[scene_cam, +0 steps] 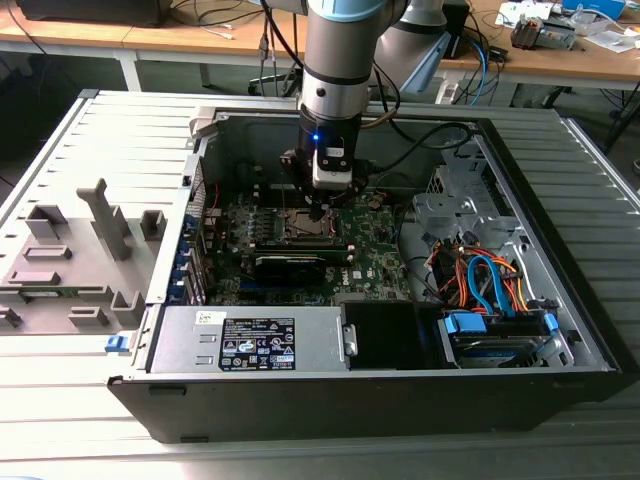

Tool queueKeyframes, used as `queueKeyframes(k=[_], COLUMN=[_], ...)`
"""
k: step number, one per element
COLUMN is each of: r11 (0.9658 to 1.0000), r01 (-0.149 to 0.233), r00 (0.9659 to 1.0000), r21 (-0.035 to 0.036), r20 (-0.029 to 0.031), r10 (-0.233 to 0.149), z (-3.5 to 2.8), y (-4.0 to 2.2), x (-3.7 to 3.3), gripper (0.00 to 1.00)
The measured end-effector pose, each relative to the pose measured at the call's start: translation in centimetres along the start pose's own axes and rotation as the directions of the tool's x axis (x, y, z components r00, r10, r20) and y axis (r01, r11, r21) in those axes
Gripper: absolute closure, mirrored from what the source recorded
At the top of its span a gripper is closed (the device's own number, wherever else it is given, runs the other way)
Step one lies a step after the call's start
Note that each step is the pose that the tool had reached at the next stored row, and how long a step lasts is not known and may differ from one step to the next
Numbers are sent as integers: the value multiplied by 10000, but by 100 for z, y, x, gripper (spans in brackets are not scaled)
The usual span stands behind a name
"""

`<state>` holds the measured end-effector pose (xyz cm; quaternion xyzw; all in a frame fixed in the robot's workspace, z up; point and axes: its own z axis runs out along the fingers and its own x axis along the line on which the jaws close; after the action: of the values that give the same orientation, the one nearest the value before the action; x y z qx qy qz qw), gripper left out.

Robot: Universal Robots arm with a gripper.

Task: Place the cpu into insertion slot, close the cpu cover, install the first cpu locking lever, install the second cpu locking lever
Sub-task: 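Install the first cpu locking lever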

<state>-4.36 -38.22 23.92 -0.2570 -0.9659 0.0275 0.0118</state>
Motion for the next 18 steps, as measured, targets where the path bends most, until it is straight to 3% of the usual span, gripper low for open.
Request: queueKeyframes(k=[18], r11=[9999], r01=[146], r00=[9999], r21=[1], r20=[9], r10=[-146], z=[0], y=[0], x=[0], gripper=[89])
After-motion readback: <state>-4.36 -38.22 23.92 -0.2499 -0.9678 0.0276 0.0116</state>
